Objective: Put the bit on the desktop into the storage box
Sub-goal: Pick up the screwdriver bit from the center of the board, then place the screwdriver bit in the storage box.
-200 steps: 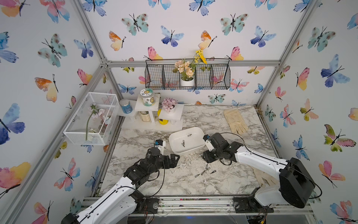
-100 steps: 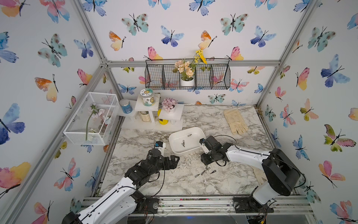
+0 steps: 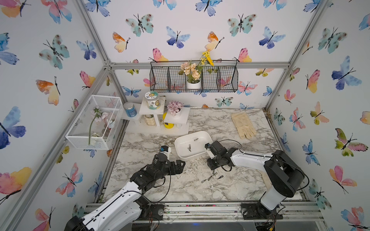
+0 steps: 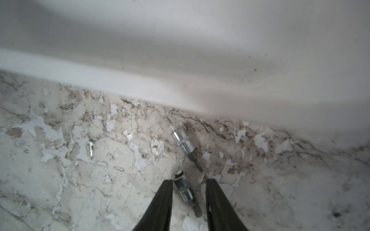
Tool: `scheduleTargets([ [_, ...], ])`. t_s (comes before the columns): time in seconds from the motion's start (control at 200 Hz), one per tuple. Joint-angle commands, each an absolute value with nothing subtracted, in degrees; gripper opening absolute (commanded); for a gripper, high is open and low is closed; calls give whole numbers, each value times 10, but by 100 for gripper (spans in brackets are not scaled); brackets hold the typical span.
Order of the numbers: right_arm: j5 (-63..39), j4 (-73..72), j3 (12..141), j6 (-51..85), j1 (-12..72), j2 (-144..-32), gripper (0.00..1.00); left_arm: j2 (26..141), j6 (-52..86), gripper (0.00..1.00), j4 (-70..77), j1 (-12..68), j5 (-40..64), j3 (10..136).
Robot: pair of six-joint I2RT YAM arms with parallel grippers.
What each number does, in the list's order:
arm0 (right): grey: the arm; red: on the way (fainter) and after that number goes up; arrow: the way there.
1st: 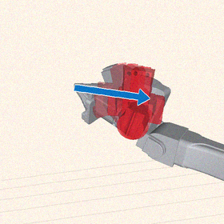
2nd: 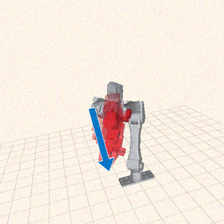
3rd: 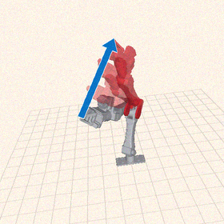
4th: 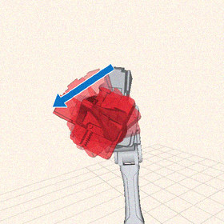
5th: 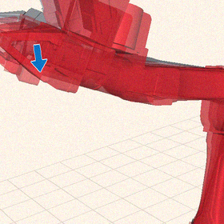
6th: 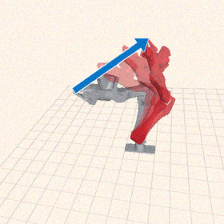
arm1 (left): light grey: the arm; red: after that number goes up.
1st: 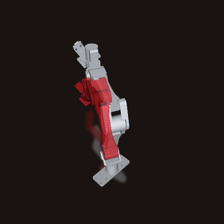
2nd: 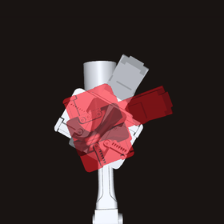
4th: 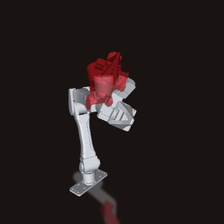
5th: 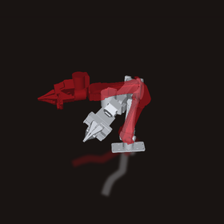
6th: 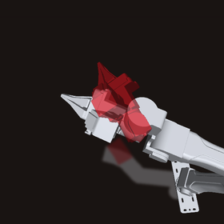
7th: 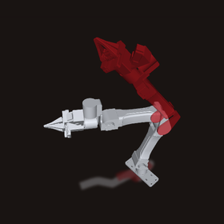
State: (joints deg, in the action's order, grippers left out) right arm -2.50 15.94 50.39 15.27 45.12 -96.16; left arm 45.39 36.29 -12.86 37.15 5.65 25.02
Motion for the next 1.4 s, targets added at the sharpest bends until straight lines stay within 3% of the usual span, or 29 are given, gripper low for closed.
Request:
scheduleTargets([
  [0.0,-7,158,501,146,456,-973,32,454,363,99,-123,374,43,255],
  [0.561,11,178,501,152,461,-966,11,450,364,99,-123,373,42,254],
  [1.141,21,220,544,168,461,-805,10,440,361,99,-127,373,29,258],
  [1.396,15,207,664,163,459,-886,10,444,346,99,-128,373,41,262],
])
